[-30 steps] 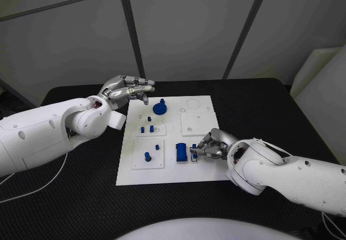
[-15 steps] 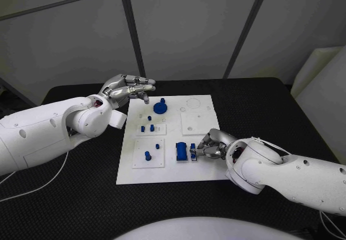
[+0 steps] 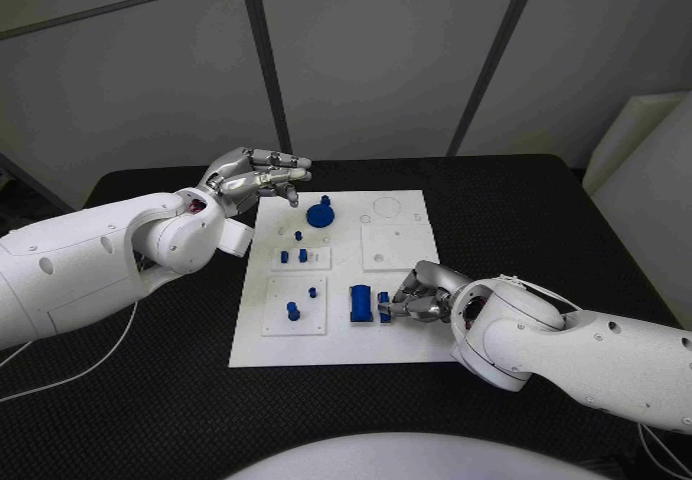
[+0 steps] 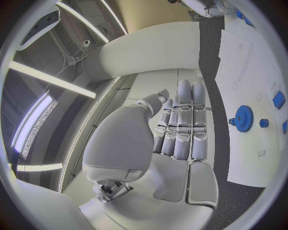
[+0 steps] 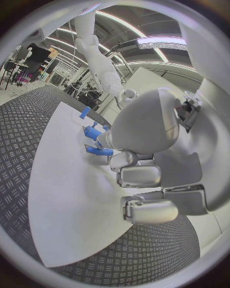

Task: Assemble the parts on the task board

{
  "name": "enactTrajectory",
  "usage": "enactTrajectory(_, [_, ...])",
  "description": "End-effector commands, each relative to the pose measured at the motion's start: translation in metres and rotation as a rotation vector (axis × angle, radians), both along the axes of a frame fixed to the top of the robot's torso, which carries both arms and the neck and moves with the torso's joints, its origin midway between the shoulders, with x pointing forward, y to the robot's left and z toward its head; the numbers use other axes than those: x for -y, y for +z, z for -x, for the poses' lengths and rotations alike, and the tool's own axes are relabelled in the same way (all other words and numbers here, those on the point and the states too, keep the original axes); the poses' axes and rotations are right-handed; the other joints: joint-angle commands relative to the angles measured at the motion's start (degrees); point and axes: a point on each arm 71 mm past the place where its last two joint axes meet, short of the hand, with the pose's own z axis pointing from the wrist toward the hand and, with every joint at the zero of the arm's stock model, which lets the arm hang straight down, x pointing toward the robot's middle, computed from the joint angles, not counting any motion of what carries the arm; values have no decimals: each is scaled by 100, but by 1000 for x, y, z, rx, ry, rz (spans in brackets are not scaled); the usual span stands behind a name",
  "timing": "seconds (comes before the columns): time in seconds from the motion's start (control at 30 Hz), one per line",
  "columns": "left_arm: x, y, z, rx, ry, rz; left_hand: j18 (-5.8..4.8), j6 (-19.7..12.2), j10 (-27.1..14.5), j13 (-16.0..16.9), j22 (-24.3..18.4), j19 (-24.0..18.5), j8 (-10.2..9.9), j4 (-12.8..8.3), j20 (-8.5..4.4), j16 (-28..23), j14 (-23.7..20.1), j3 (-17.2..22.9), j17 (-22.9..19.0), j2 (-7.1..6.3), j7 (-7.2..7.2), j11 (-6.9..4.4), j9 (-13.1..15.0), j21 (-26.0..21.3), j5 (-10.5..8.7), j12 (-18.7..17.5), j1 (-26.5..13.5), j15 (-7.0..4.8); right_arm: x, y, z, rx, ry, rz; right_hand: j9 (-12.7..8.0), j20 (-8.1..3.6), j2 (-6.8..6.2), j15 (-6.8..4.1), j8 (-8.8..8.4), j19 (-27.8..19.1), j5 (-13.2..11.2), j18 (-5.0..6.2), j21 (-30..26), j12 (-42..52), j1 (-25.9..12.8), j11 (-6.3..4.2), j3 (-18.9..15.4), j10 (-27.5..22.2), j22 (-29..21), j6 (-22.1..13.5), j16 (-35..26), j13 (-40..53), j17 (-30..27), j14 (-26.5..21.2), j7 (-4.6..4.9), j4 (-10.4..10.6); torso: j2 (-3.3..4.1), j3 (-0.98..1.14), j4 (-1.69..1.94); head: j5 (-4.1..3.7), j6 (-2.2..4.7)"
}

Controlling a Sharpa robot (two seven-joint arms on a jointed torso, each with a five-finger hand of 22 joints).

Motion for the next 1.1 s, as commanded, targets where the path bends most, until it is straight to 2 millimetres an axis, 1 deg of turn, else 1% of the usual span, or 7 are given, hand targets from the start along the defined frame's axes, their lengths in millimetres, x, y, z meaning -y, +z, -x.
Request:
enactTrajectory(0.03, [1, 1, 0, 0, -10, 8, -66, 0, -40, 0, -8, -19, -19, -7, 15, -28, 9, -22, -2, 29, 11, -5, -7, -21, 2, 39, -17, 11, -5, 2, 3, 5, 39, -1, 20, -57, -67, -13, 16, 605, -50, -43, 18, 20, -41, -19, -34, -1, 1508, 59, 28, 6, 6, 222, 7, 68, 4, 1, 1, 4, -8])
enactTrajectory(0.2, [1, 1, 0, -1, -10, 8, -66, 0, -40, 0, -8, -19, -19, -7, 15, -28, 9, -22, -2, 29, 11, -5, -7, -21, 2, 39, -17, 11, -5, 3, 3, 22, 42, 0, 70, -54, -146, -4, 7, 605, -320, -43, 18, 21, -209, -7, -148, 4, 1508, 73, 20, 10, -2, 219, 20, 204, 3, 0, 0, 8, -9])
enactTrajectory(0.43, [0, 1, 0, -2, -9, 7, -66, 0, -40, 0, -8, -19, -19, -7, 15, -28, 9, -22, -2, 29, 11, -5, -7, -21, 2, 39, -17, 11, 1, 5, 0, 64, 25, 8, 194, -32, -166, 20, -20, 605, -2285, -43, 18, 3, -610, 26, -355, -7, 1508, 74, -3, 5, -25, 212, 54, 208, 0, -1, 1, 12, -9])
enactTrajectory(0.5, [0, 1, 0, -2, -9, 7, -66, 0, -40, 0, -8, -19, -19, -7, 15, -28, 9, -22, -2, 29, 11, -5, -7, -21, 2, 39, -17, 11, 3, 5, -1, 76, 21, 9, 225, -27, -217, 25, -29, 605, -2607, -43, 18, -5, -697, 32, -347, -15, 1508, 65, -10, 2, -32, 211, 59, 215, 2, 1, 2, 14, -5])
enactTrajectory(0.87, [0, 1, 0, -3, -8, 6, -65, 0, -43, 0, -16, -13, -19, -14, 15, -41, 12, -32, 1, 27, 14, -4, -12, -32, 3, 41, -15, 11, 5, 11, -2, 145, 12, -9, 270, -23, -250, 27, -32, 605, -2684, -43, 18, -4, -815, 32, -255, -16, 1508, 68, -11, 6, -29, 212, 58, 224, 2, 5, -3, 18, 5])
enactTrajectory(1.03, [0, 1, 0, -4, -8, 6, -66, -1, -44, 0, -18, -12, -20, -11, 15, -44, 14, -34, 2, 28, 16, -2, -13, -35, 3, 41, -19, 12, 7, 13, -4, 189, 8, -40, 301, -23, -185, 27, -58, 605, -2583, -43, 18, -31, -514, 36, -127, -35, 1508, 11, -33, -11, -57, 206, 67, 102, 3, 1, -1, 11, 15])
enactTrajectory(1.1, [0, 1, 0, -4, -9, 6, -66, -1, -44, 0, -18, -12, -20, -11, 15, -44, 14, -34, 2, 28, 16, -2, -13, -35, 3, 41, -19, 12, 8, 15, -5, 220, 17, -69, 230, -5, -184, 50, -83, 605, -2499, -43, 18, -72, -221, 97, -59, -65, 1508, -292, -68, -37, -104, 195, 133, -42, 3, -1, 4, 6, 15])
